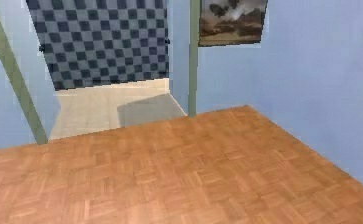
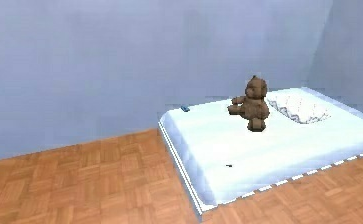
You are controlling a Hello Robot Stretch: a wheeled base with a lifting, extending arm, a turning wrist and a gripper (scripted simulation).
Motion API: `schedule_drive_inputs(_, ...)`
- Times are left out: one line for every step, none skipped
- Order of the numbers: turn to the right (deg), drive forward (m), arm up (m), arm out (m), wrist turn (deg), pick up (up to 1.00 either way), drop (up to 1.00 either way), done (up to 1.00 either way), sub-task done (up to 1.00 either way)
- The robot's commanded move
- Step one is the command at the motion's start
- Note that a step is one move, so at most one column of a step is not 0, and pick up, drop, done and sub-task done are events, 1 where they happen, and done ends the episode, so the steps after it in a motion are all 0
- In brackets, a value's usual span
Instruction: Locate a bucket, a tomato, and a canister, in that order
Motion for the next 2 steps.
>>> schedule_drive_inputs(36.0, 0.00, 0.00, 0.00, 0.0, 0.00, 0.00, 0.00, 0.00)
schedule_drive_inputs(0.0, 0.50, 0.00, 0.00, 0.0, 0.00, 0.00, 0.00, 0.00)
